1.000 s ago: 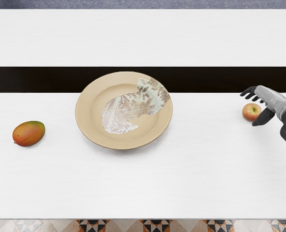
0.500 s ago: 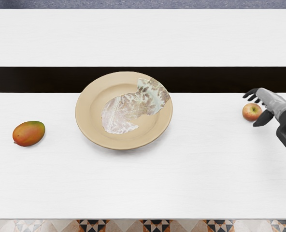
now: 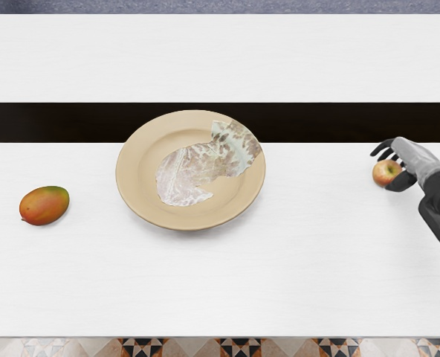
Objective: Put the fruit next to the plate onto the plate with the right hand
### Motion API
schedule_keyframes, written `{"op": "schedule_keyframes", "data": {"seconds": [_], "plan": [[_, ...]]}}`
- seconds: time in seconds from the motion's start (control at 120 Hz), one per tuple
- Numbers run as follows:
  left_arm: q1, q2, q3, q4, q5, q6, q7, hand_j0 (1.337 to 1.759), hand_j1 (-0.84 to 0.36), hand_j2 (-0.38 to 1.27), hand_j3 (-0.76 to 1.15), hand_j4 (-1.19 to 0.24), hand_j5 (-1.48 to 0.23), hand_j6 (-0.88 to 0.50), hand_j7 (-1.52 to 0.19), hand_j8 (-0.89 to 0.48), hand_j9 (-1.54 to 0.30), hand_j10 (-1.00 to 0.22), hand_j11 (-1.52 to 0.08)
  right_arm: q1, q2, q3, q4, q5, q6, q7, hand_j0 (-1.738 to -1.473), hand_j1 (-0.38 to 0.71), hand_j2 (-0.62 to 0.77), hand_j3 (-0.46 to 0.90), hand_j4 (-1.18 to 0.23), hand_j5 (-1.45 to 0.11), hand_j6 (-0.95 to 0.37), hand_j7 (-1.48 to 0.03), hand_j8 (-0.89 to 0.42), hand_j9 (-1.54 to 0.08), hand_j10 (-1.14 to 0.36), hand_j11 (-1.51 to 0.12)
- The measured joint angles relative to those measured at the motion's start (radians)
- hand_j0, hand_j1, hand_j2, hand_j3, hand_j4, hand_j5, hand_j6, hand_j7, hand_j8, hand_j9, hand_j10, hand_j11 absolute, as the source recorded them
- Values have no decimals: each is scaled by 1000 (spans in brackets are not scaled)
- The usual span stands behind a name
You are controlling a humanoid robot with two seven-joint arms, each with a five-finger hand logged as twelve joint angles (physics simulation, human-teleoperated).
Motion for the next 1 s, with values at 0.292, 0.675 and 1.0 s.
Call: {"op": "schedule_keyframes", "data": {"seconds": [0.292,0.675,1.0], "plan": [[0,0,0,0,0,0,0,1658,55,49,0,-245,-318,-245,-318,-245,-318,-245,-318,-13,5,-14,-5,-31,-31,-1,-1657,252,-25,0,-491,-635,-404,-634,-395,-638,-490,-638],[0,0,0,0,0,0,0,1658,55,49,0,-245,-318,-245,-318,-245,-318,-245,-318,-22,28,-22,-42,-44,-36,0,-1644,322,73,-1,-654,-784,-281,-816,-291,-820,-496,-834],[0,0,0,0,0,0,0,1658,55,49,0,-245,-318,-245,-318,-245,-318,-245,-318,40,-61,-10,43,89,19,-5,-1650,229,231,0,-692,-888,-446,-892,-415,-913,-632,-927]]}}
